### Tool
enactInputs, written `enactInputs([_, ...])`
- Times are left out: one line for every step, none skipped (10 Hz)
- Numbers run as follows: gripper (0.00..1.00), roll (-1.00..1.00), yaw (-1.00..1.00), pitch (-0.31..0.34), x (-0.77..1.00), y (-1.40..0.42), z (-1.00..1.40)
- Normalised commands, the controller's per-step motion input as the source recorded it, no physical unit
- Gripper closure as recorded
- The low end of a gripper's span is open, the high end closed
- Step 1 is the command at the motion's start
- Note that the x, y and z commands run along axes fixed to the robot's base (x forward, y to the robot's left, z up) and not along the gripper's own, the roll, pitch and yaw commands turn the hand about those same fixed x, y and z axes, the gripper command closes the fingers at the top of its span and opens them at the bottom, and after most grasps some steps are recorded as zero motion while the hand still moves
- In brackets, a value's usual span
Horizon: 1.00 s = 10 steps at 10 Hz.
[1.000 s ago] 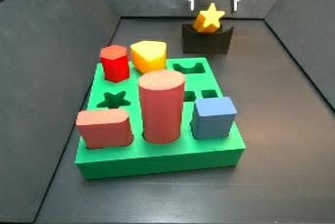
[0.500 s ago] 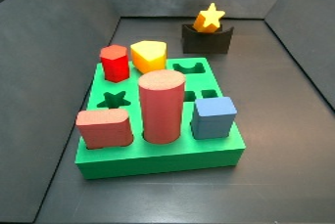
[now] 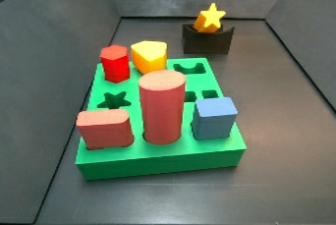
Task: Pick up the star object. Move up. Place the star object on the fixture. Regrasp the star object. Move to above the board. Insert the star object.
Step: Regrasp the star object.
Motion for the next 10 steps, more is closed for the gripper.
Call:
enactInputs([0.0,1.0,0.03,0.047,-0.01,-0.08,0.04])
enactInputs([0.0,1.0,0.03,0.047,-0.01,-0.06,0.04])
enactInputs([0.0,1.0,0.03,0.045,-0.02,-0.04,0.04])
enactInputs([0.0,1.0,0.03,0.041,-0.02,-0.03,0.02])
enactInputs([0.0,1.0,0.03,0.038,-0.03,-0.03,0.01])
enactInputs([0.0,1.0,0.03,0.034,-0.02,-0.02,0.02])
enactInputs([0.0,1.0,0.03,0.032,-0.02,-0.02,0.02])
enactInputs([0.0,1.0,0.03,0.028,-0.01,-0.02,0.01])
enactInputs([0.0,1.0,0.03,0.026,-0.01,-0.02,0.01])
enactInputs([0.0,1.0,0.03,0.024,0.0,-0.02,0.01])
